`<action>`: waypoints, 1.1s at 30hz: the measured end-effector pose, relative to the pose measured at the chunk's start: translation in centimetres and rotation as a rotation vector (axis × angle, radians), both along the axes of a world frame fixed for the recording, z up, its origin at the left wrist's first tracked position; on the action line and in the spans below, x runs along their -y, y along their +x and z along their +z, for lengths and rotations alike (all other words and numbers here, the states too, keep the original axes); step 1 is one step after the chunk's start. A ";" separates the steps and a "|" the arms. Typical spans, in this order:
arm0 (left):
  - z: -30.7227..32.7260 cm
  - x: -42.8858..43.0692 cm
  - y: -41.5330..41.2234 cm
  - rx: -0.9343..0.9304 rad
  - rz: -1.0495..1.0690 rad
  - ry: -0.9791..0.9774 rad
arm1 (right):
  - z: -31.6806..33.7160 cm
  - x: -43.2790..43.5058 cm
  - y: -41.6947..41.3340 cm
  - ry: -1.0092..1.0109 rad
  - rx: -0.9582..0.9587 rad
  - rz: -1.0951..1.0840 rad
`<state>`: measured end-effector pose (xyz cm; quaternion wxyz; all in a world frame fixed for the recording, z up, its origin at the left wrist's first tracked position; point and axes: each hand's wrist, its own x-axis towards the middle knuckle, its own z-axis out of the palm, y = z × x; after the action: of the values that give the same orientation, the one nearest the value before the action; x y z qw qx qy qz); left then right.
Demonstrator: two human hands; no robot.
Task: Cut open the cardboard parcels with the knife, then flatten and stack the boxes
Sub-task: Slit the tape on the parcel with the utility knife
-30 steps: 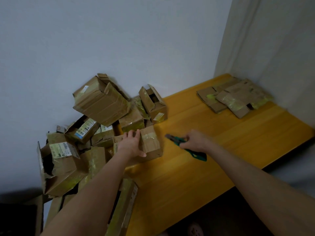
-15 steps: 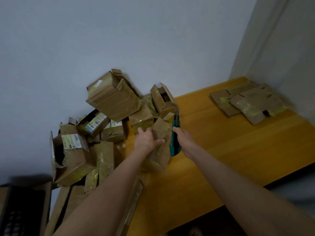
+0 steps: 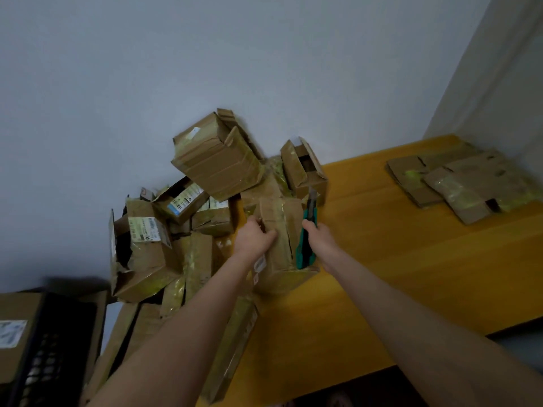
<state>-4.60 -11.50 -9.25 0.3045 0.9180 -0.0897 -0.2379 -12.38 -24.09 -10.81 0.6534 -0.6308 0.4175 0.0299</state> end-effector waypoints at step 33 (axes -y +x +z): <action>-0.3 -0.2 2.4 0.270 0.014 0.131 | -0.5 0.8 -2.1 -0.261 -0.094 0.280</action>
<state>-2.18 -11.30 -9.51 0.2309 0.9601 -0.1080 -0.1155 -14.43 -24.87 -11.34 0.5354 -0.7598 0.3563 0.0957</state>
